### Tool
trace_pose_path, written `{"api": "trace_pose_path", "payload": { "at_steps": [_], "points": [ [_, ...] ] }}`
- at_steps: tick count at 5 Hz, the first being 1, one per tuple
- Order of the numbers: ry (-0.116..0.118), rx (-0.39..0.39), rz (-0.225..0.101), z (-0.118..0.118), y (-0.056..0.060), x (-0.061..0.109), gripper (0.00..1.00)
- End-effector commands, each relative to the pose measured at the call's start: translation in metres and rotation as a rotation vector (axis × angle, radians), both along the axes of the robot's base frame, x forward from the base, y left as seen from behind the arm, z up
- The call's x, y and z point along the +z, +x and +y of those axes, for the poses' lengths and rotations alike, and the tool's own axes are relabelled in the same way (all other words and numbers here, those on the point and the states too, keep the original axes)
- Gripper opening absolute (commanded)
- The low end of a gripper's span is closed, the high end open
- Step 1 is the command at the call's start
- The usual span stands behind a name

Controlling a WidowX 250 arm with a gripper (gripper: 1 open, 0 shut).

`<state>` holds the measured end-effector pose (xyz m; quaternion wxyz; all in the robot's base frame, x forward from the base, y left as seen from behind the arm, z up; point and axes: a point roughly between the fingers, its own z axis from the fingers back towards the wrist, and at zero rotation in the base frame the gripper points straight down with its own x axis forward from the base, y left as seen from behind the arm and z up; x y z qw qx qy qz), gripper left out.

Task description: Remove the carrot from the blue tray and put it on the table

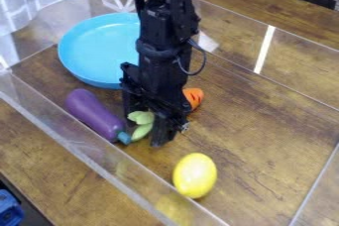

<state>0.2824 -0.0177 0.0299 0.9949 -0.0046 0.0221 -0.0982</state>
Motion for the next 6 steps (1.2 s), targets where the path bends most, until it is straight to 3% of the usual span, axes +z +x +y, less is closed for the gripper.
{"api": "trace_pose_path", "payload": {
  "at_steps": [1,4,5,6],
  "points": [
    [-0.007,-0.008,-0.076,0.001,0.008,0.021,0.0],
    [-0.001,0.049,-0.123,0.022,0.023,0.047,0.0],
    [-0.003,0.047,-0.132,0.021,0.024,0.045,1.0],
    [-0.014,0.047,-0.135,0.018,0.023,0.044,1.0]
  ]
}}
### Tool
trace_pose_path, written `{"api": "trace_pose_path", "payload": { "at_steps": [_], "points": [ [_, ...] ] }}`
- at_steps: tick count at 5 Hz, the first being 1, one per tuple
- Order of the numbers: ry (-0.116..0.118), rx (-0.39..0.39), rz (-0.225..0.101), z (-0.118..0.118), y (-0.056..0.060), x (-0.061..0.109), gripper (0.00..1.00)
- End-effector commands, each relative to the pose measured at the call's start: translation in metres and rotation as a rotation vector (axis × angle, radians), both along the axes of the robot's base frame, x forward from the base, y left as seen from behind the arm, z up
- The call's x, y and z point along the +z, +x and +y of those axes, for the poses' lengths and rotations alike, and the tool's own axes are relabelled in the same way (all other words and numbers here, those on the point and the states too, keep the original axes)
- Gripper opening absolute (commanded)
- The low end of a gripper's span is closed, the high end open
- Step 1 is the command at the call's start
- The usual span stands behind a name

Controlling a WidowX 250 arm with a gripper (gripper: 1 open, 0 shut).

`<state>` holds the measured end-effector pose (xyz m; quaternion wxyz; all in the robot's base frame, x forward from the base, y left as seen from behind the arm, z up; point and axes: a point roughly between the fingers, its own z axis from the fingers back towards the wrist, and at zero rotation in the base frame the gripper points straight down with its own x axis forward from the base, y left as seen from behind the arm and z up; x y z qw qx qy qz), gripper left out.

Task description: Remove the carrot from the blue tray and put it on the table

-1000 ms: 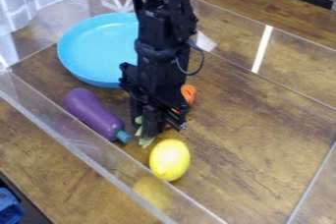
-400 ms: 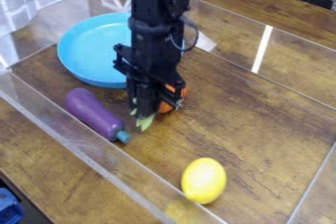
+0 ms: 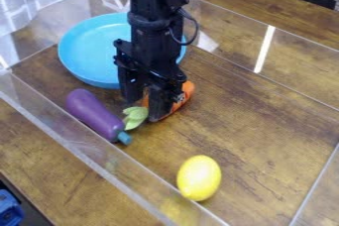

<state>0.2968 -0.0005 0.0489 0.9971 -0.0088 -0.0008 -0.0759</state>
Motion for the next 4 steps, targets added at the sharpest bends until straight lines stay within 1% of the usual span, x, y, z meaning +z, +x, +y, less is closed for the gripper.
{"api": "trace_pose_path", "payload": {
  "at_steps": [1,2,3,4],
  "points": [
    [-0.01,-0.007,-0.095,0.001,0.0074,0.0246,0.0],
    [-0.015,-0.019,-0.102,0.0022,0.0093,0.021,1.0],
    [-0.018,-0.022,-0.112,0.0054,0.0111,0.0187,0.0],
    [-0.022,-0.032,-0.116,0.0072,0.0103,0.0166,0.0]
  ]
}}
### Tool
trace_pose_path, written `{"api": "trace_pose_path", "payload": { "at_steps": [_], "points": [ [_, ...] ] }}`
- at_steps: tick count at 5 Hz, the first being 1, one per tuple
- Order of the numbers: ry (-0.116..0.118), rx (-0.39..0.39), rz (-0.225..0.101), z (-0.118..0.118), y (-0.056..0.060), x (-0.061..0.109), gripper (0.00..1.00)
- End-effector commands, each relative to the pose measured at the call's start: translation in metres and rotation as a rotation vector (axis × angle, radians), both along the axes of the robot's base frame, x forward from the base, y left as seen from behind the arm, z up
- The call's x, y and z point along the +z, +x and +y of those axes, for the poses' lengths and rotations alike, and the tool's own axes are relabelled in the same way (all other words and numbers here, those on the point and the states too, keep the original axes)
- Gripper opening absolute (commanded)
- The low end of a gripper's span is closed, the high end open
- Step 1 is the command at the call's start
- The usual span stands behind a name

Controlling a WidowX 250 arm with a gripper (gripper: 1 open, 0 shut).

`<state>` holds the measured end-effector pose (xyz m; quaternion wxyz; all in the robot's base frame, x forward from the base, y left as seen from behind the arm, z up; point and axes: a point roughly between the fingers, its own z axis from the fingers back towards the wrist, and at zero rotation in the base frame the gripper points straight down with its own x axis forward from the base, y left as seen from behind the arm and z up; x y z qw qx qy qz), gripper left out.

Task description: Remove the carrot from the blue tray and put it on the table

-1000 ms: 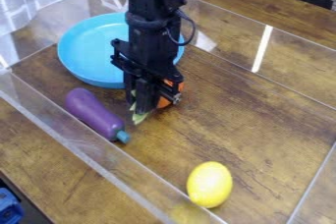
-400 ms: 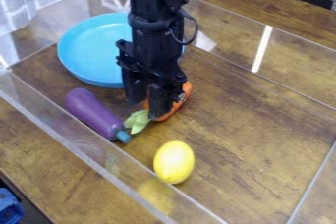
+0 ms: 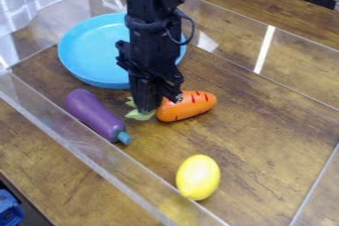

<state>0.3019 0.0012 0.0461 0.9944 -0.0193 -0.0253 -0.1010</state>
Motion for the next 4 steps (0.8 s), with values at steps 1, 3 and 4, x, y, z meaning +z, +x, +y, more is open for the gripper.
{"api": "trace_pose_path", "payload": {
  "at_steps": [1,3,4],
  "points": [
    [0.001,0.007,-0.075,0.001,0.008,0.025,0.0],
    [-0.004,-0.009,-0.094,-0.01,0.016,0.033,1.0],
    [-0.007,-0.018,-0.099,-0.016,0.019,0.034,1.0]
  ]
}}
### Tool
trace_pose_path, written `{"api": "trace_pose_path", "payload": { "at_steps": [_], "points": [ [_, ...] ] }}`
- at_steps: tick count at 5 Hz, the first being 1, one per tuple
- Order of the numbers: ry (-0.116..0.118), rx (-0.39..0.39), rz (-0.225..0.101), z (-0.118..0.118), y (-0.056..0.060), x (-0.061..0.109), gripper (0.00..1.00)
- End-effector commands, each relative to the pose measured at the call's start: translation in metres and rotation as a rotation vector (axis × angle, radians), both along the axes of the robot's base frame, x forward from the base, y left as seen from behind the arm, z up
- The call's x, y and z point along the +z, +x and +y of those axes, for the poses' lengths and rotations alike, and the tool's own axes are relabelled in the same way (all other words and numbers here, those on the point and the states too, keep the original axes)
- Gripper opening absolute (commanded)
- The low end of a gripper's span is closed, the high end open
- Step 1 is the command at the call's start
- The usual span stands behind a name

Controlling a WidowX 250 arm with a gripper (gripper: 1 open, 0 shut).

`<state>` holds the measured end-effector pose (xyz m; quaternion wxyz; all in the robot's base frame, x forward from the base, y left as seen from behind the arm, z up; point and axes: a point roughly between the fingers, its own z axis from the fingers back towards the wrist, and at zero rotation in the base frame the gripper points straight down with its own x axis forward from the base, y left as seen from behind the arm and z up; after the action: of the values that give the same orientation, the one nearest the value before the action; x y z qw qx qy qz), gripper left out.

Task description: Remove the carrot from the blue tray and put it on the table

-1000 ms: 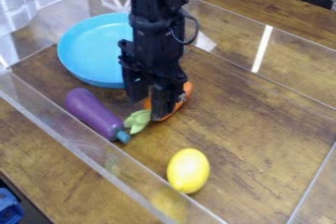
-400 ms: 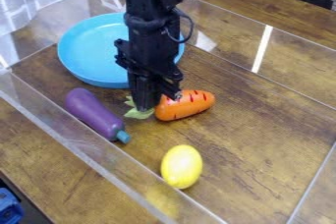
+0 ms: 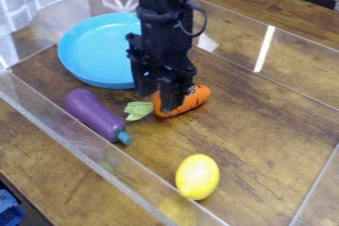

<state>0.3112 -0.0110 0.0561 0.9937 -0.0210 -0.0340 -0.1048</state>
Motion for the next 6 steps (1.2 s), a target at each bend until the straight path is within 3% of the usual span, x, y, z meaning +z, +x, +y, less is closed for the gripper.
{"api": "trace_pose_path", "payload": {
  "at_steps": [1,2,3,4,5,6],
  "points": [
    [0.001,-0.016,-0.083,-0.005,0.011,0.023,0.0],
    [0.0,-0.019,-0.085,-0.006,0.012,0.021,0.0],
    [-0.003,-0.03,-0.088,-0.009,0.013,0.018,1.0],
    [-0.008,-0.038,-0.091,-0.012,0.015,0.015,1.0],
    [-0.009,-0.037,-0.092,-0.013,0.016,0.014,0.0],
    [-0.008,-0.039,-0.09,-0.015,0.017,0.01,1.0]
  ]
}}
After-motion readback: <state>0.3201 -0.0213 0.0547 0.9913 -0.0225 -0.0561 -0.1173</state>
